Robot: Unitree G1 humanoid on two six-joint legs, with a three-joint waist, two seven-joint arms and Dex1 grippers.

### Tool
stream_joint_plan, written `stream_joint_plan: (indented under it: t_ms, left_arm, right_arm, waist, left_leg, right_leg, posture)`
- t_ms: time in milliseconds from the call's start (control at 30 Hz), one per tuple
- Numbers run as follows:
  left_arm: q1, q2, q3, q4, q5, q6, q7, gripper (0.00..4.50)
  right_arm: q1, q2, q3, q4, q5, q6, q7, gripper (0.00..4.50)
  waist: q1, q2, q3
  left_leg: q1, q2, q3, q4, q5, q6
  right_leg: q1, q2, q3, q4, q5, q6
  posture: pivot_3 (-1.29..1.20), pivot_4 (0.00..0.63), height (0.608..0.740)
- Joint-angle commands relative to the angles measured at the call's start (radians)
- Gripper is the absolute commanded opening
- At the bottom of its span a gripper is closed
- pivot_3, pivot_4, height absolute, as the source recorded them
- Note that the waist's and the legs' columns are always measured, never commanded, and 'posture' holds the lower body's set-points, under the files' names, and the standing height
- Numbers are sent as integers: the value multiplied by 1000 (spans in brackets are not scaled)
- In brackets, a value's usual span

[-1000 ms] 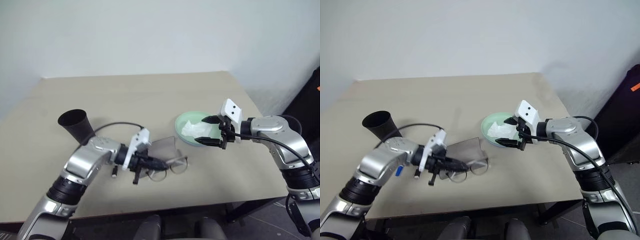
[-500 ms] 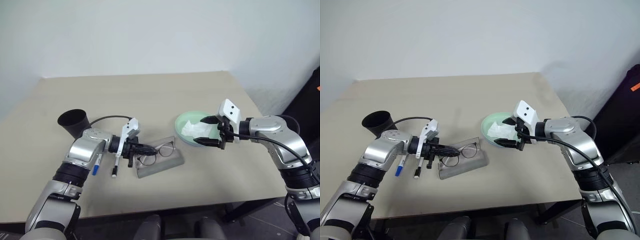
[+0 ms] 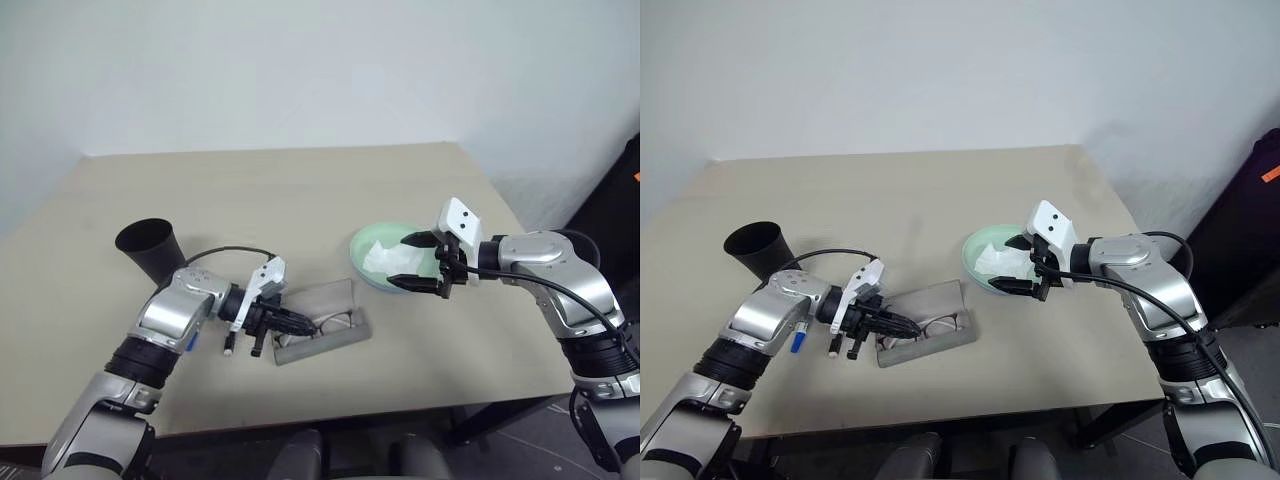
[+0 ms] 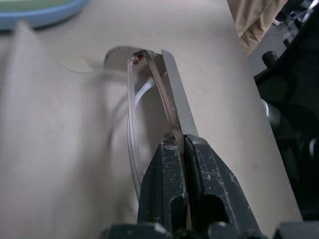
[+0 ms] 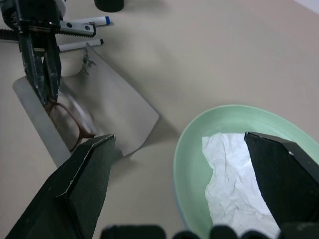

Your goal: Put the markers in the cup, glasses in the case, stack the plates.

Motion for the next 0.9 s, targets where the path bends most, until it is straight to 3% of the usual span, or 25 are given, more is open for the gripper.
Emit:
stream_joint_plan:
  t_ms: [33, 267, 433, 567, 667, 767, 900]
  left_arm:
    - [-13, 6, 7, -36, 3, 11, -3, 696]
    - [-24, -17, 47, -32, -7, 0, 51, 3057]
    - [-54, -57, 166, -70, -116, 99, 110, 3057]
    - [-79, -79, 253, -86, -185, 189, 178, 2147]
    - [-84, -93, 307, -88, -187, 178, 255, 1052]
    - [-80, -89, 294, -46, -100, 106, 338, 19]
    - [-65, -83, 254, 5, -6, 45, 410, 19]
  right_arm:
    - [-31, -5, -15, -33, 3, -3, -6, 4500]
    - [-29, -4, -15, -37, 4, 1, -9, 4500]
    - [-27, -6, -16, -41, 4, 4, -9, 4500]
    - [-27, -5, -16, -43, 4, 5, -9, 4500]
    - [-22, -7, -17, -49, 7, 6, -8, 4500]
    - [-21, -8, -15, -51, 7, 5, -6, 4500]
    - [-28, -16, -18, -45, 13, -4, 15, 4500]
  waist:
    - [0, 0, 0]
    - [0, 0, 0]
    - [0, 0, 0]
    - [0, 0, 0]
    - [-1, 0, 0]
    - [0, 0, 0]
    - [0, 0, 0]
  left_leg:
    - [0, 0, 0, 0, 0, 0]
    - [0, 0, 0, 0, 0, 0]
    - [0, 0, -1, 0, 0, 0]
    - [0, 0, -1, 1, 0, 0]
    - [0, 0, -1, 1, 0, 0]
    - [0, 0, -1, 1, 0, 0]
    - [0, -1, -1, 1, 0, 0]
  right_leg:
    - [0, 0, 0, 0, 0, 0]
    - [0, 0, 0, 0, 0, 0]
    - [0, 0, 0, 0, 0, 0]
    - [0, 0, 0, 0, 0, 0]
    - [0, 0, 0, 1, 0, 0]
    - [1, 0, 0, 1, 0, 0]
    - [1, 0, 0, 1, 0, 0]
  posture:
    - [0, 0, 704]
    - [0, 0, 704]
    - [0, 0, 704]
    - [0, 0, 704]
    - [0, 0, 704]
    - [0, 0, 704]
    - [0, 0, 704]
